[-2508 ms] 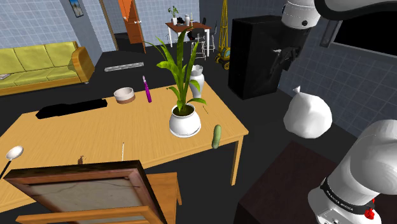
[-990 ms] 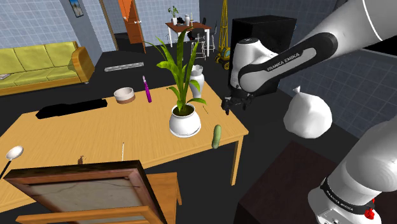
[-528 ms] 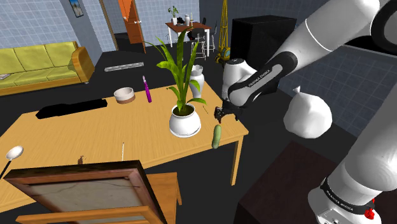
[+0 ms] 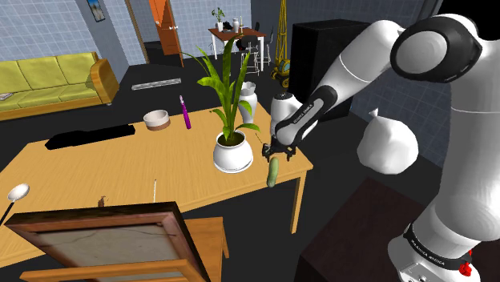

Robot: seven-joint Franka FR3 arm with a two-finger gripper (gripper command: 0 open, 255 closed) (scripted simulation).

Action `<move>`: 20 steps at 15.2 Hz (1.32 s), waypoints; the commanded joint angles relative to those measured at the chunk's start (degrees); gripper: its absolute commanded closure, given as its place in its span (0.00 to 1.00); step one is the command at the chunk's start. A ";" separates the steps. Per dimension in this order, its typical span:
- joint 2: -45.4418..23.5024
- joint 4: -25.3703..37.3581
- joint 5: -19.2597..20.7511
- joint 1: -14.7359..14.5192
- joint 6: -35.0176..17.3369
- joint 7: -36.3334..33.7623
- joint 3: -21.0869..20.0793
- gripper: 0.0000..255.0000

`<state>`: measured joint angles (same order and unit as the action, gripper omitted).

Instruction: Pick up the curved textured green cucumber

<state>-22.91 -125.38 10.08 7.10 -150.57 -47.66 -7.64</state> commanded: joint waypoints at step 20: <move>-18.82 12.01 0.43 -1.93 -6.15 -4.57 2.89 1.00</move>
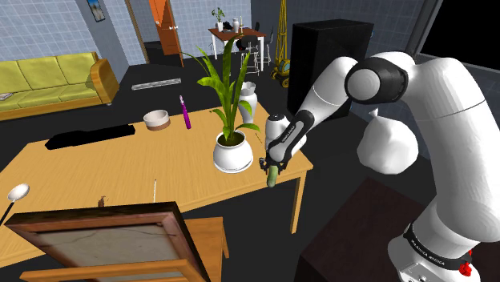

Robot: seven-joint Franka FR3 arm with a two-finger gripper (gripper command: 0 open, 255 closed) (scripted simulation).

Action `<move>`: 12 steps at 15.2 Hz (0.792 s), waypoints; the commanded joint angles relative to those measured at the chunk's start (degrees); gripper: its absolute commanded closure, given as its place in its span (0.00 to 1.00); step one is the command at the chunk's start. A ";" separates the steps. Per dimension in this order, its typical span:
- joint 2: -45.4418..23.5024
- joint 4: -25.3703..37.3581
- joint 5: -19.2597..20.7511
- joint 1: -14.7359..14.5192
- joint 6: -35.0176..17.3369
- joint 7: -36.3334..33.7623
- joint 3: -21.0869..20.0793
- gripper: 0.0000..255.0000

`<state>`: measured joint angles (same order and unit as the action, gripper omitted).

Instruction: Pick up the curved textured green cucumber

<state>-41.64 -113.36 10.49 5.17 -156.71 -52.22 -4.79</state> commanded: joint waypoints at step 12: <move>5.63 -2.14 -0.77 0.81 3.61 0.65 -1.01 1.00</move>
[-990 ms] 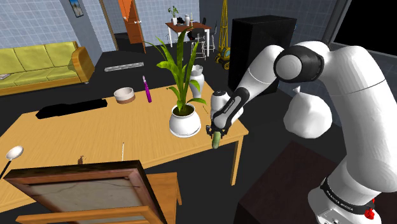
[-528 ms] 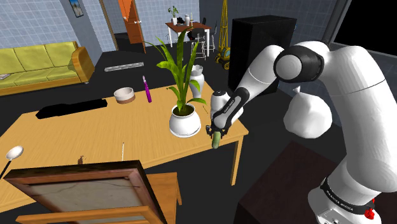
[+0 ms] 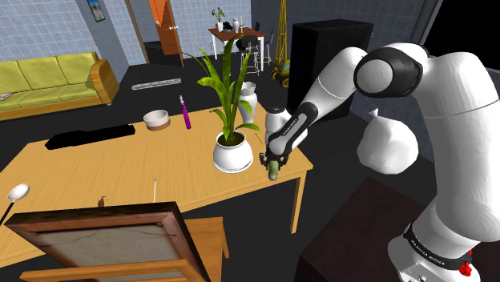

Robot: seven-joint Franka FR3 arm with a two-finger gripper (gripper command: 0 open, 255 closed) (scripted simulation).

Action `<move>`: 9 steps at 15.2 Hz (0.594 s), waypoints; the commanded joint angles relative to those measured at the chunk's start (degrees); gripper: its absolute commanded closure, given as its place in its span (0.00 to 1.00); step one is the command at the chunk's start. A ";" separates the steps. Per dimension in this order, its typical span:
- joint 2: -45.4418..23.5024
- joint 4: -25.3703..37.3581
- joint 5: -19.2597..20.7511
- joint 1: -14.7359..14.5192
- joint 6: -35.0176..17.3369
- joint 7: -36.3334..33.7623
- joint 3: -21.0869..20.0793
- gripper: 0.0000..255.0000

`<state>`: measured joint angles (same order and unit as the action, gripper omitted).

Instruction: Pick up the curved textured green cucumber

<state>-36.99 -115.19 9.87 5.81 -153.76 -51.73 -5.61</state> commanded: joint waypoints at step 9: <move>5.85 -1.54 -1.07 0.87 4.31 0.88 -1.12 1.00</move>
